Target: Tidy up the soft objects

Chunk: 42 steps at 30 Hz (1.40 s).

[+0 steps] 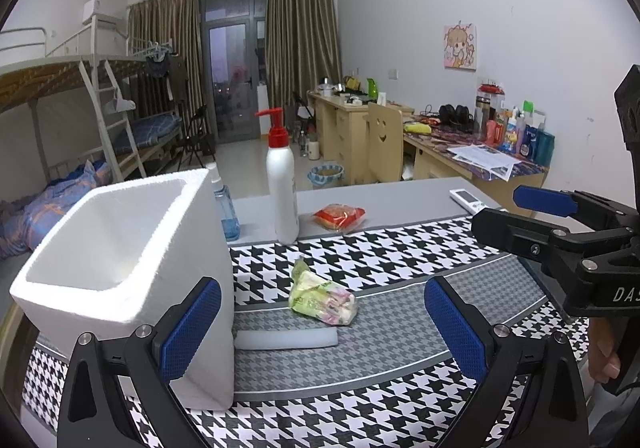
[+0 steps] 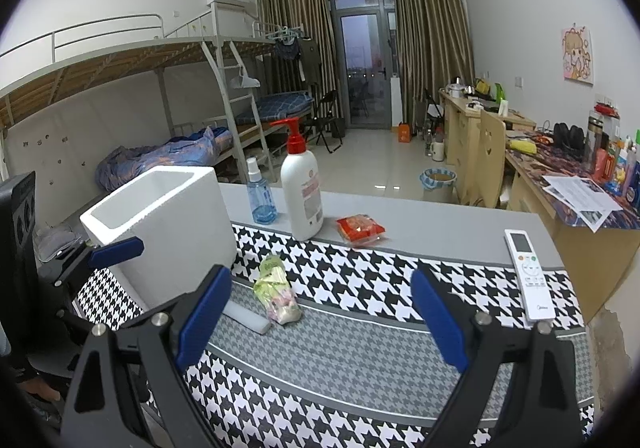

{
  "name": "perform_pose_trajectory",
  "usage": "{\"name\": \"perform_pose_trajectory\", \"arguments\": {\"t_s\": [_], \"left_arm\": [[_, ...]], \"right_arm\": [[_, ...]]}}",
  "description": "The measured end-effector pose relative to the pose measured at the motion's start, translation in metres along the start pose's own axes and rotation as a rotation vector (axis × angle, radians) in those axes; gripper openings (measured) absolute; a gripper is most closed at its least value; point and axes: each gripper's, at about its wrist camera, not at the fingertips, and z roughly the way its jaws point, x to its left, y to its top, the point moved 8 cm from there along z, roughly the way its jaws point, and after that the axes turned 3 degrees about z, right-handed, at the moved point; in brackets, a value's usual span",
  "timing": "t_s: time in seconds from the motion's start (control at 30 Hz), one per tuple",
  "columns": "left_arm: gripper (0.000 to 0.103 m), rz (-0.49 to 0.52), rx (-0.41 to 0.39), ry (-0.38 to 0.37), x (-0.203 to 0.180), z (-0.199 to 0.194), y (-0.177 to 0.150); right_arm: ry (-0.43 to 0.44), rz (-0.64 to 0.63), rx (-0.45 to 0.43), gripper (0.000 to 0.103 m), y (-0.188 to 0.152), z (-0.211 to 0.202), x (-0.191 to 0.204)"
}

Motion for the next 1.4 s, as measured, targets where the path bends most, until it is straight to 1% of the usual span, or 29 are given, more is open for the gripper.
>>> {"name": "perform_pose_trajectory", "arguments": {"t_s": [0.53,0.67,1.03,1.4], "left_arm": [[0.102,-0.014,0.059,-0.007,-0.002,0.018,-0.013],[0.102,-0.008,0.067,0.006,-0.003,0.023,-0.014],[0.102,-0.013,0.095,0.001,-0.002,0.033,-0.020],[0.102,-0.032,0.105,0.016,0.009,0.040,-0.022]], "right_arm": [[0.002,0.007,0.053,0.093,-0.009,0.015,-0.006],[-0.001,0.009,0.061,0.093,-0.011,0.019,-0.008],[0.004,0.008,0.082,0.093,-0.014,0.027,-0.008],[0.003,0.004,0.102,0.093,-0.014,0.036,-0.005]]}}
